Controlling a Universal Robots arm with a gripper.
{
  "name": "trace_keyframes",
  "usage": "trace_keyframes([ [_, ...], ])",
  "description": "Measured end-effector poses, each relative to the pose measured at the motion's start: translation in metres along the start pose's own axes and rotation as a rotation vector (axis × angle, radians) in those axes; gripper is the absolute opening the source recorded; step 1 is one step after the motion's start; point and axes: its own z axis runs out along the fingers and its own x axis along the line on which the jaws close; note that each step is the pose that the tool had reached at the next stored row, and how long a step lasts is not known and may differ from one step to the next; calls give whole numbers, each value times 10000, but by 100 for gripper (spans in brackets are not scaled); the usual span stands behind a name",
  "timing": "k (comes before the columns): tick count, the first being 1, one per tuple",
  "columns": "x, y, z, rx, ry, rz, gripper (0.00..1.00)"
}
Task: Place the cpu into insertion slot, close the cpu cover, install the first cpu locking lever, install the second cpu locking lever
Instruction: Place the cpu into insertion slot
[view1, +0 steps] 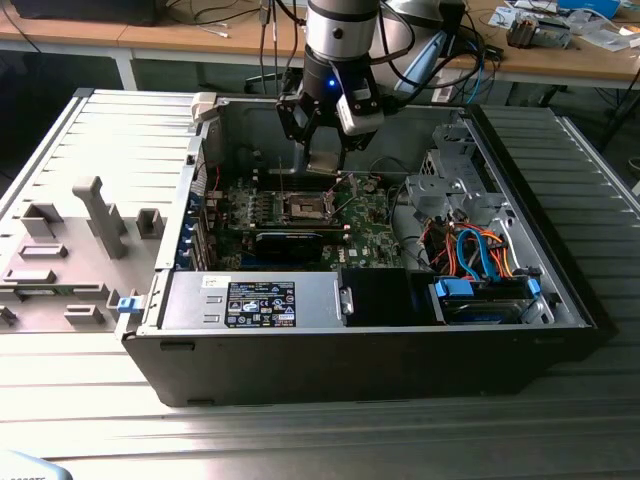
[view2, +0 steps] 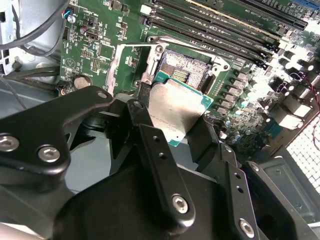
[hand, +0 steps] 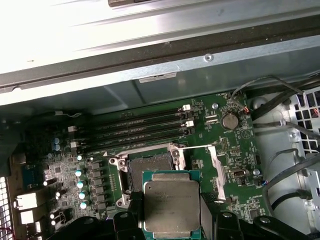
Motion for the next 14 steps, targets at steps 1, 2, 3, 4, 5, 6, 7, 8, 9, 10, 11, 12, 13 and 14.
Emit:
trace_keyframes([
  [1,0,0,0,0,-1,17,54],
  [2,0,0,0,-1,-3,34,54],
  [3,0,0,0,-2,-4,61,54],
  [4,0,0,0,-2,-6,81,54],
  [5,0,0,1,-2,-7,105,54],
  [6,0,0,0,-2,-8,120,54],
  [7,0,0,1,-2,-9,137,54],
  [8,0,0,1,-3,-12,173,54],
  [9,0,0,1,-3,-13,188,54],
  [10,0,0,1,-3,-14,202,54],
  [11,0,0,1,-3,-15,222,54],
  [12,0,0,2,-4,-16,238,54],
  [13,0,0,2,-5,-18,259,54],
  [14,0,0,2,-5,-19,285,54],
])
